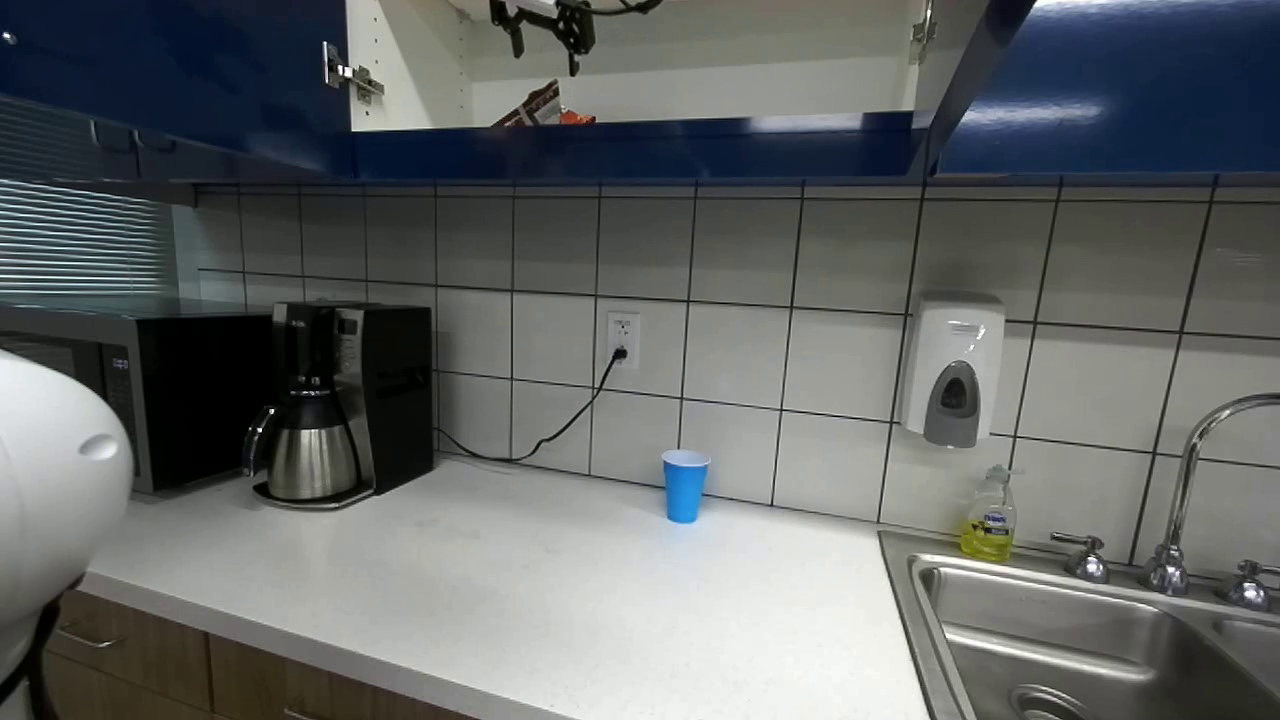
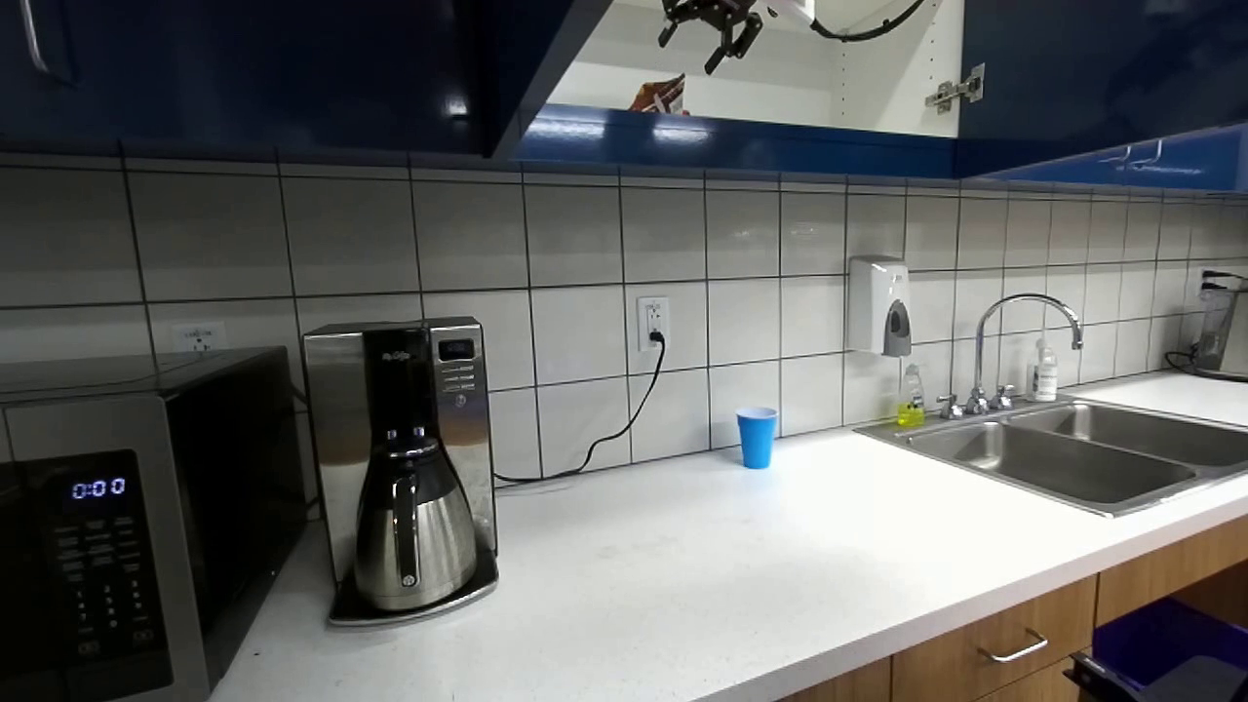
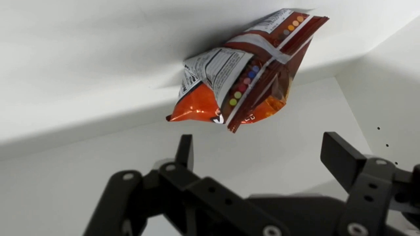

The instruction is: Put the packet in the cabinet

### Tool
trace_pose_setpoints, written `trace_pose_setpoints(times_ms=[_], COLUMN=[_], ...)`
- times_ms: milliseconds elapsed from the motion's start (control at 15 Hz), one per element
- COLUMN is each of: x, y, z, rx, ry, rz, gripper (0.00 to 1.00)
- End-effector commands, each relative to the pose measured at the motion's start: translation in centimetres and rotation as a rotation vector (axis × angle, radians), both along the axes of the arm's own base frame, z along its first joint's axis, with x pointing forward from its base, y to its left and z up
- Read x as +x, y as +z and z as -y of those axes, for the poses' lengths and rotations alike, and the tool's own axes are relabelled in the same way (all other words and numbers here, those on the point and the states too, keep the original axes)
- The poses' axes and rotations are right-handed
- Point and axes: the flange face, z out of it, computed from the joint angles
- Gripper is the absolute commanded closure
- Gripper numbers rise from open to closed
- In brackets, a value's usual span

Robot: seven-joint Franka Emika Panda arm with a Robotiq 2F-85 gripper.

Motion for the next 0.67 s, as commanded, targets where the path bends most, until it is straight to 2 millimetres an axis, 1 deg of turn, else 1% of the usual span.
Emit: trace_pose_setpoints(times_ms=[0,200,600], x=[-2.3,-3.8,-7.3], y=[1.2,1.1,-0.6], z=[0.8,1.2,1.7], rx=[0.006,-0.002,-0.041], ry=[0.001,0.011,0.048], rz=[0.022,0.000,-0.091], gripper=[0.00,0.00,0.00])
